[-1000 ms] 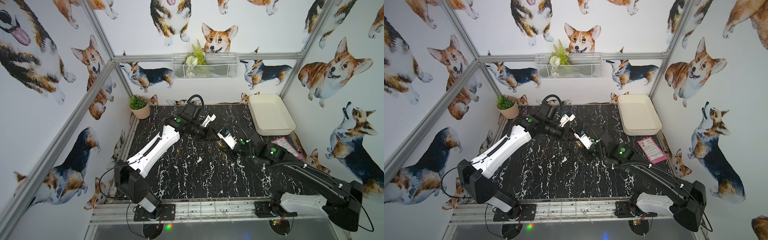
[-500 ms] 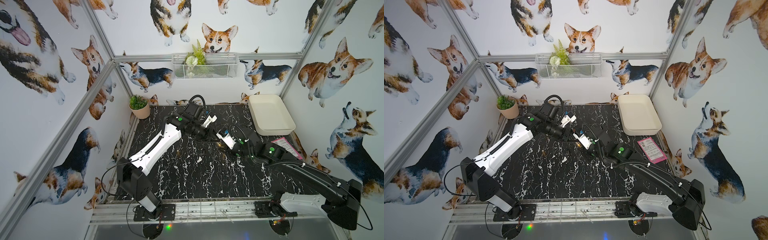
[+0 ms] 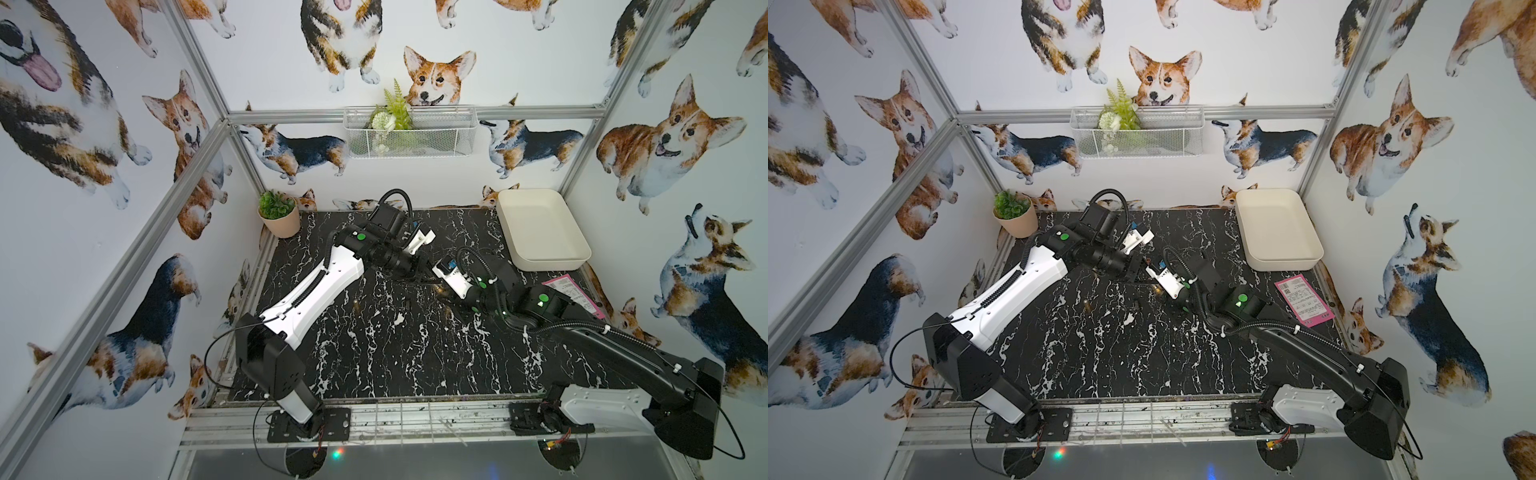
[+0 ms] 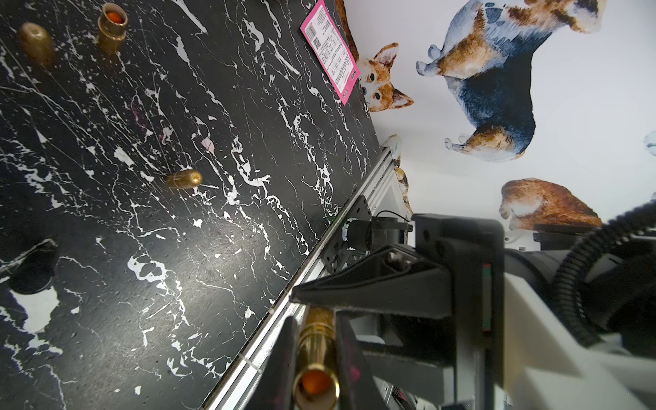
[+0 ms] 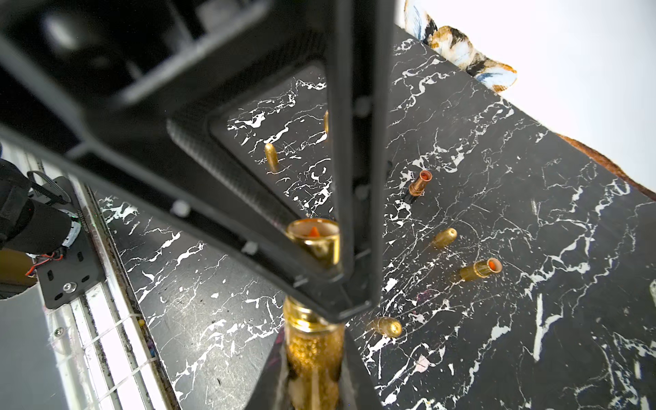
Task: Open the lipstick cap
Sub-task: Place the lipstick at the center of the board.
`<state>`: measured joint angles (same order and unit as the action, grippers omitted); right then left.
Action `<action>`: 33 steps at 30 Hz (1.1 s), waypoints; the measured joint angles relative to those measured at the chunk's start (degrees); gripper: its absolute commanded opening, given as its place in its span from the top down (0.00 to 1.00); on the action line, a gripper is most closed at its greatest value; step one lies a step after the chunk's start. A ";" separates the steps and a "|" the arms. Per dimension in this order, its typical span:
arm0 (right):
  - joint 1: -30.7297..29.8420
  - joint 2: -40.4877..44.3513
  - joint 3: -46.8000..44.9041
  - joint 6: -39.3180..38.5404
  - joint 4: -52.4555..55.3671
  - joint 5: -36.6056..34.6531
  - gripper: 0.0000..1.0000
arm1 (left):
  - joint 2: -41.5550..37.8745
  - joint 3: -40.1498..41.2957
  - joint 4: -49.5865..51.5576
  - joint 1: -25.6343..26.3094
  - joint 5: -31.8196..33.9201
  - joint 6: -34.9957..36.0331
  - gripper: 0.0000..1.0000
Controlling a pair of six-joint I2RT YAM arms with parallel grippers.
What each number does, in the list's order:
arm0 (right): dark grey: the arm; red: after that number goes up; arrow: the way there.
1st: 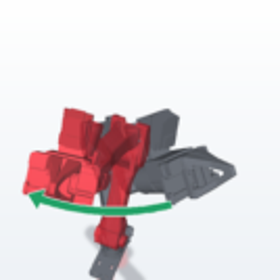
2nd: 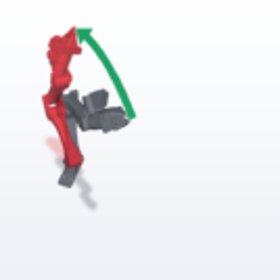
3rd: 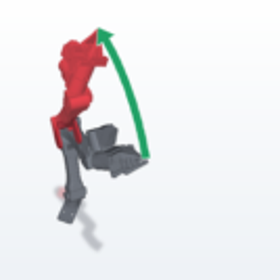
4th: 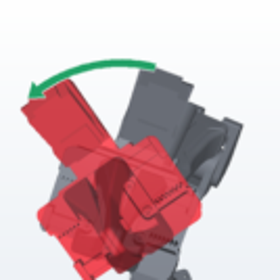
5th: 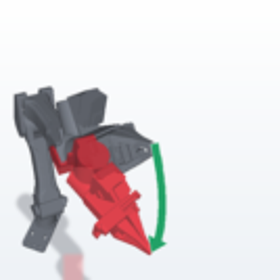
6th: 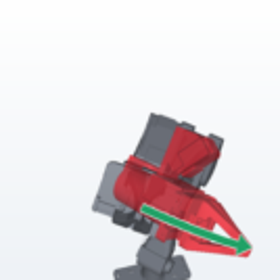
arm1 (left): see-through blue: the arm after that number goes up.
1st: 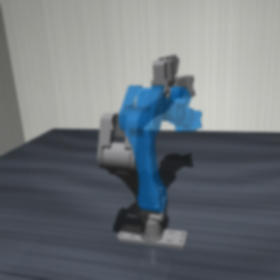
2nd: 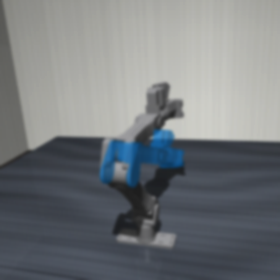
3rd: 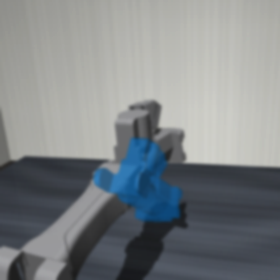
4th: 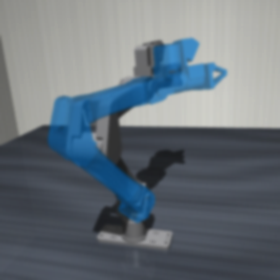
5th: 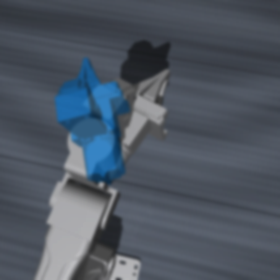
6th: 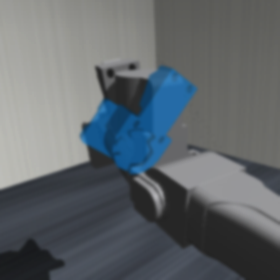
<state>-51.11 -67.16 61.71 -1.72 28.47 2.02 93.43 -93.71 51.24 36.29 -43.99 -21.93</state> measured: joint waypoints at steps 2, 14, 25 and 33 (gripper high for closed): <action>0.00 -0.15 0.39 -0.02 0.42 -0.24 0.88 | 0.02 -0.15 0.02 0.00 0.00 0.17 0.83; 0.00 0.28 0.83 0.02 0.52 -1.97 0.63 | 1.01 -1.90 2.23 -0.61 1.49 0.28 0.83; 0.02 2.78 -0.13 0.07 0.46 -3.48 0.55 | 1.27 -4.02 6.05 -4.50 6.80 0.31 0.83; 0.00 8.74 -0.96 0.22 0.74 -5.42 0.52 | 0.22 -1.53 10.62 -9.27 22.71 1.27 0.84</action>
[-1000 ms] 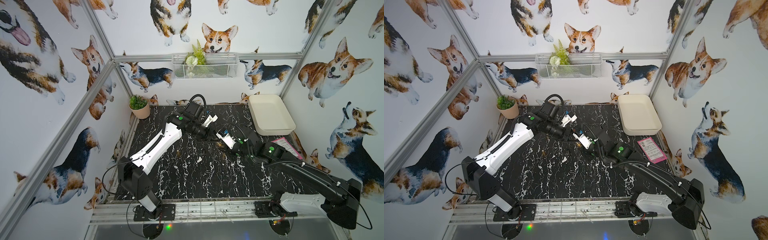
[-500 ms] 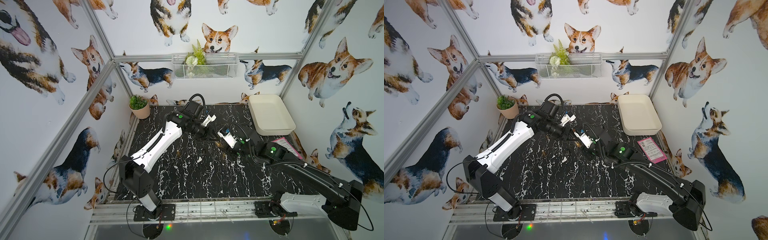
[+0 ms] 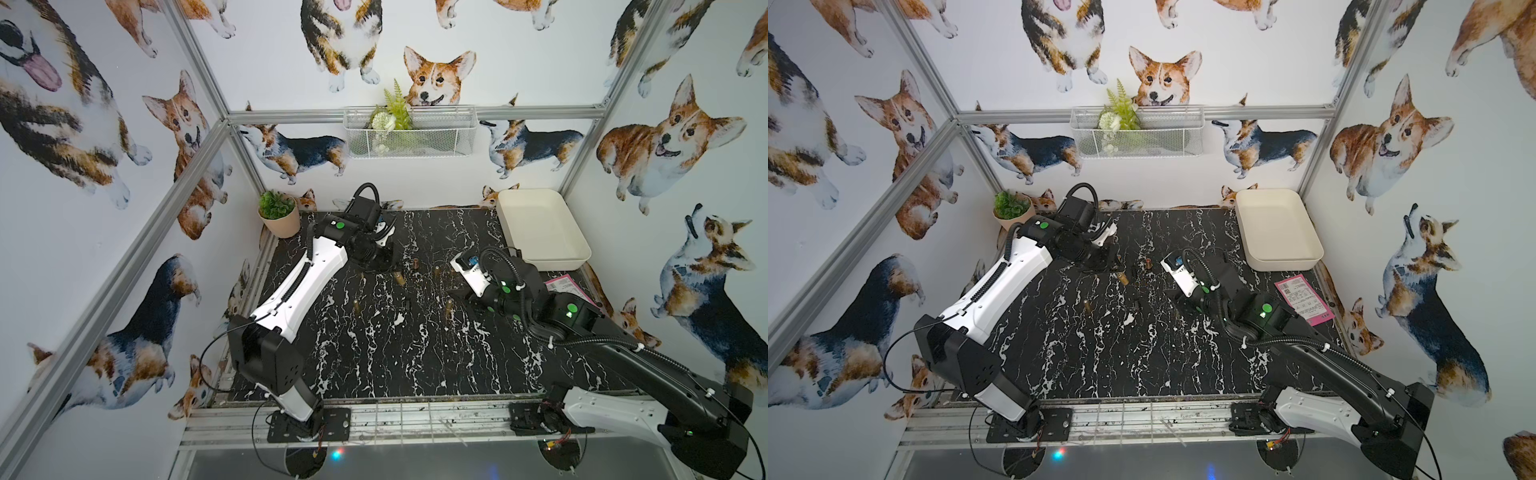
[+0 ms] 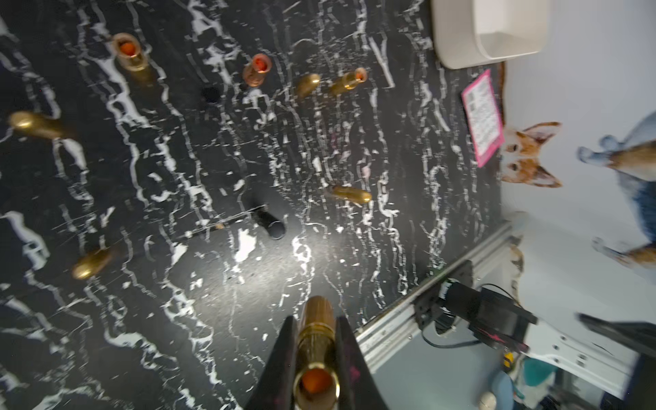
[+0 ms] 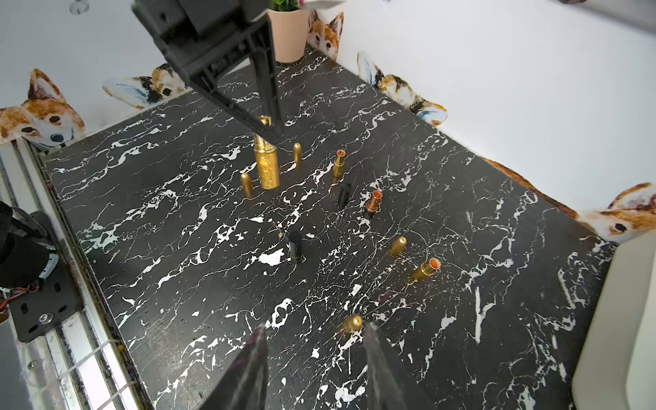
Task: Open the lipstick cap
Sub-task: Place the lipstick at the center of the board.
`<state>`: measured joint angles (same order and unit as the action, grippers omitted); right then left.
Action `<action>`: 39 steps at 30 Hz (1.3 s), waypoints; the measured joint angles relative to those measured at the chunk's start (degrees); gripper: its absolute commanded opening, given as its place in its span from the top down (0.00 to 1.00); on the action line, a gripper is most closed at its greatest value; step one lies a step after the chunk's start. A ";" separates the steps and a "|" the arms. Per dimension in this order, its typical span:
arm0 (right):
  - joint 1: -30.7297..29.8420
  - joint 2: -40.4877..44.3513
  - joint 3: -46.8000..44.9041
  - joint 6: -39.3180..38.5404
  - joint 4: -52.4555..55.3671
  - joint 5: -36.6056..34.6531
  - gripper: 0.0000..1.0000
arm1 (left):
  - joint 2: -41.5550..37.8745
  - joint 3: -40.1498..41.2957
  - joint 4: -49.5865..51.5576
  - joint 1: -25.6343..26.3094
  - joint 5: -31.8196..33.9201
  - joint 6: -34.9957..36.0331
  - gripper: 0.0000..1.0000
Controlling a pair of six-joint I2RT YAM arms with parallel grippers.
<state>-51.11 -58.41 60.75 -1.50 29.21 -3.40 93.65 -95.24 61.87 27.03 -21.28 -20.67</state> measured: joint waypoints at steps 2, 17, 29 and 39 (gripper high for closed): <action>0.00 0.42 -0.28 -0.02 -0.02 -0.96 0.52 | 0.55 1.14 0.31 -0.11 3.17 0.39 0.84; 0.00 -0.57 -0.74 0.00 0.22 -2.56 0.51 | 4.87 14.82 -11.32 -0.33 22.05 0.31 0.86; 0.02 -0.48 -1.49 0.28 0.72 -2.78 0.51 | 5.64 24.37 -24.74 -0.15 27.39 -2.14 0.85; 0.02 -0.55 -1.77 1.49 1.14 -2.71 0.51 | 5.09 29.00 -33.05 0.11 29.51 -3.78 0.84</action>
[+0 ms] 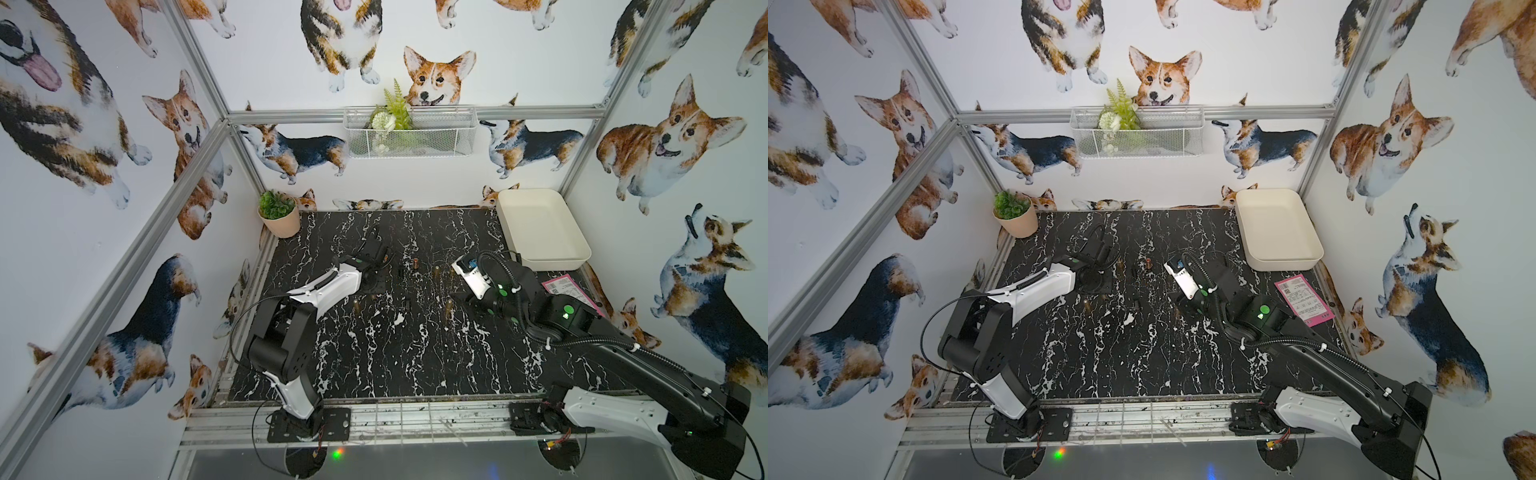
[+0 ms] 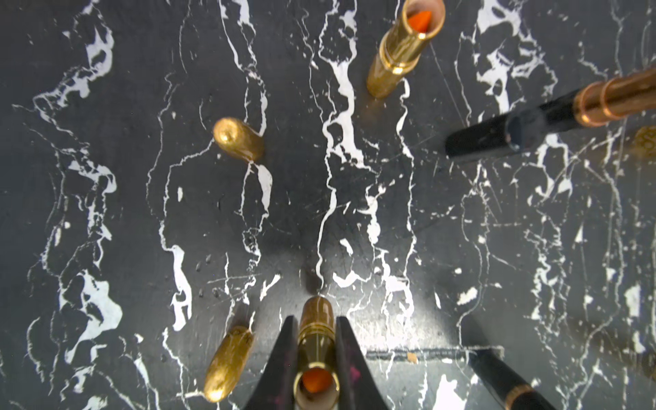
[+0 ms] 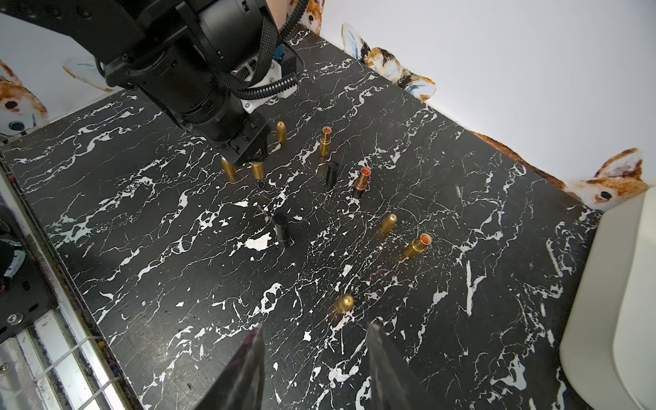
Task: Open the lipstick cap
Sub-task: Place the lipstick at the center of the board.
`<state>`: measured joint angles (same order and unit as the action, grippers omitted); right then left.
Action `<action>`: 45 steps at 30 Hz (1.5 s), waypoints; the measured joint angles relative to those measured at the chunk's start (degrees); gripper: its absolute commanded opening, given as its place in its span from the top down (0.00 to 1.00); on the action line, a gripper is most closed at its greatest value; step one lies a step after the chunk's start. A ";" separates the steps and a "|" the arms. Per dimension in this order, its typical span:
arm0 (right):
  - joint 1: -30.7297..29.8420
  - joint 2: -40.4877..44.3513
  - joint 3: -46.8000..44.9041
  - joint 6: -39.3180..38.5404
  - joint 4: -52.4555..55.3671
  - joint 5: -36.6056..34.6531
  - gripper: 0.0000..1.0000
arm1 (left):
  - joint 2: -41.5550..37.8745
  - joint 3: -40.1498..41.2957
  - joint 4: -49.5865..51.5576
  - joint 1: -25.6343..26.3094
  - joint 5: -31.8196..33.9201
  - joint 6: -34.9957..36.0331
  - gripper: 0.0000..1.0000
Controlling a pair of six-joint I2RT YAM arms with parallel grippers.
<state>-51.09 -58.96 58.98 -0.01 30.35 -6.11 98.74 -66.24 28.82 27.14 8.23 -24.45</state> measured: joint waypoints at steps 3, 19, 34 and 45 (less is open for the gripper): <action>0.00 0.00 -0.07 0.02 0.00 0.00 0.51 | 0.70 0.46 -1.11 0.00 0.02 -0.22 0.83; 0.00 0.20 -0.74 0.02 0.57 -0.04 0.51 | 4.74 -2.89 -1.07 0.02 -0.02 -0.20 0.80; -0.02 0.00 -1.25 0.04 0.61 -0.28 0.51 | 4.79 -2.45 0.72 0.04 0.00 -0.17 0.64; 0.00 0.00 -1.25 0.04 0.63 -0.87 0.51 | 3.37 -3.15 1.97 0.02 0.46 -0.04 0.44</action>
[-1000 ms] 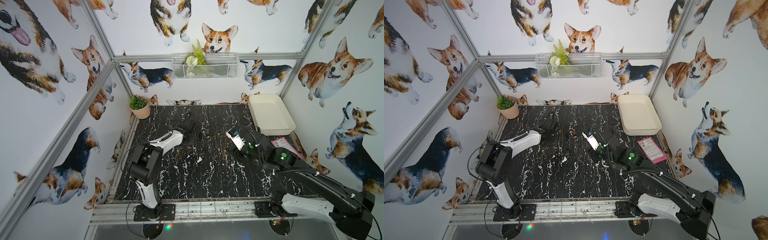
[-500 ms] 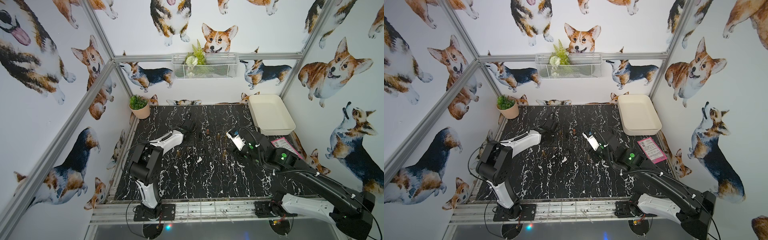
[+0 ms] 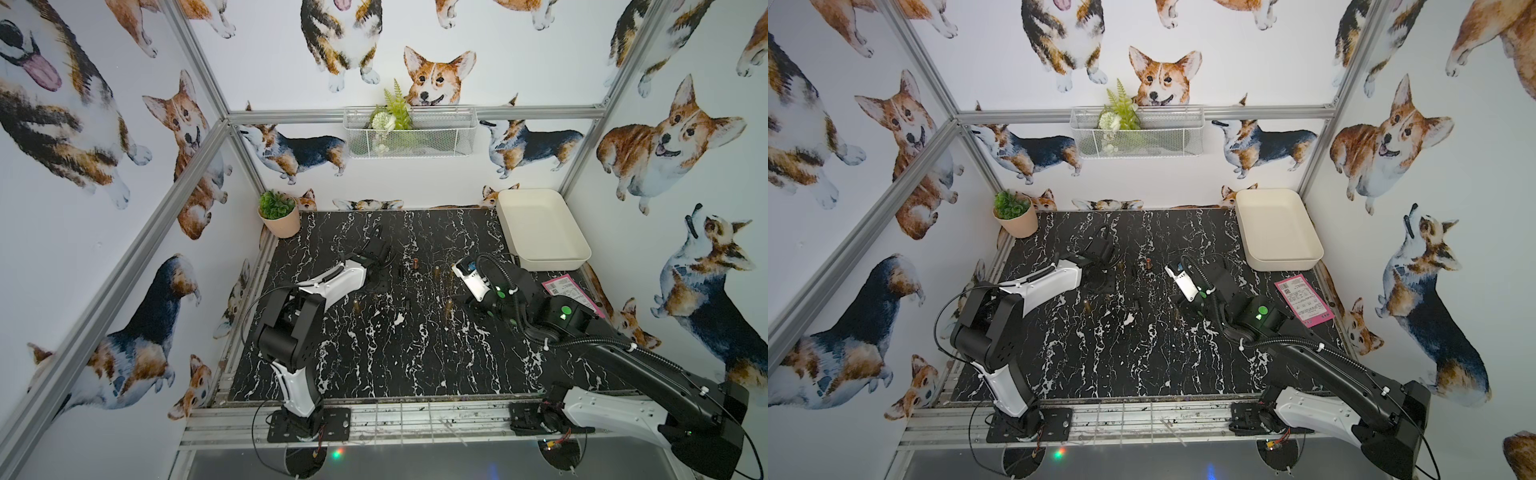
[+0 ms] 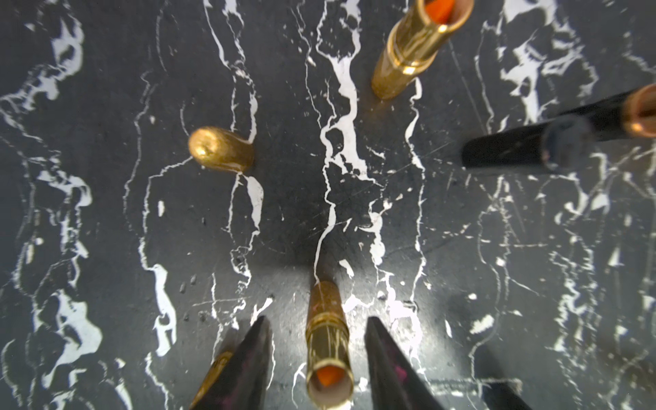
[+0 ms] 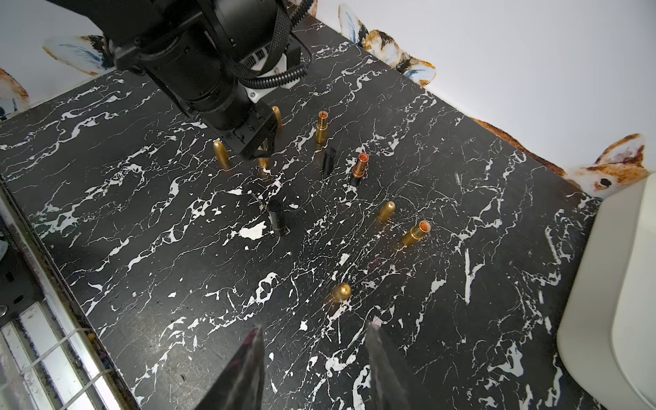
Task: Open the lipstick cap
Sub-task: Place the lipstick at the center of the board, then pick up the lipstick at the center of the board.
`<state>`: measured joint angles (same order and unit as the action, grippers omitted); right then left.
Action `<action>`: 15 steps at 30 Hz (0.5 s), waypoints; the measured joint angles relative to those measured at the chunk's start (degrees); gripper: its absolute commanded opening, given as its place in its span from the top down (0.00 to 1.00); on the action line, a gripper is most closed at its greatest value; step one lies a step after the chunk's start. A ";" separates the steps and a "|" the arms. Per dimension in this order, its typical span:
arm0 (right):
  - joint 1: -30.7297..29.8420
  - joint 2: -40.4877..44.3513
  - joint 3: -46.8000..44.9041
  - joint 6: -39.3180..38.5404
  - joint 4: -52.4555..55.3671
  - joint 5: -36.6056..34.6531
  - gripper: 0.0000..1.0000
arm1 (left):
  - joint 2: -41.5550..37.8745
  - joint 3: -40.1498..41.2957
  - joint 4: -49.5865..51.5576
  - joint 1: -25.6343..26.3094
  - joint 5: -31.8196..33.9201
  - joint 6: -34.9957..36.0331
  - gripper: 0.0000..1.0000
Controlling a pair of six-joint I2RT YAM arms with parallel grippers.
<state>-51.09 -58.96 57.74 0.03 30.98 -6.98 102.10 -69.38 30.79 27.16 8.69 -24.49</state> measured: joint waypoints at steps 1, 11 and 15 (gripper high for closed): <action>0.00 0.07 0.00 0.00 0.00 -0.02 0.51 | -0.85 -0.52 0.70 0.00 0.00 0.15 0.42; 0.00 0.24 0.35 0.74 -0.07 0.15 0.51 | -9.49 -9.68 10.88 0.61 -3.58 2.93 0.43; 0.09 0.26 0.72 1.44 -0.26 1.03 0.51 | -9.88 -11.98 15.04 2.29 -8.52 4.11 0.42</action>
<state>-51.00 -58.70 58.46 1.48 30.72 -5.96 92.23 -81.36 45.82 29.45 0.16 -20.38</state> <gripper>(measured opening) 0.491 0.569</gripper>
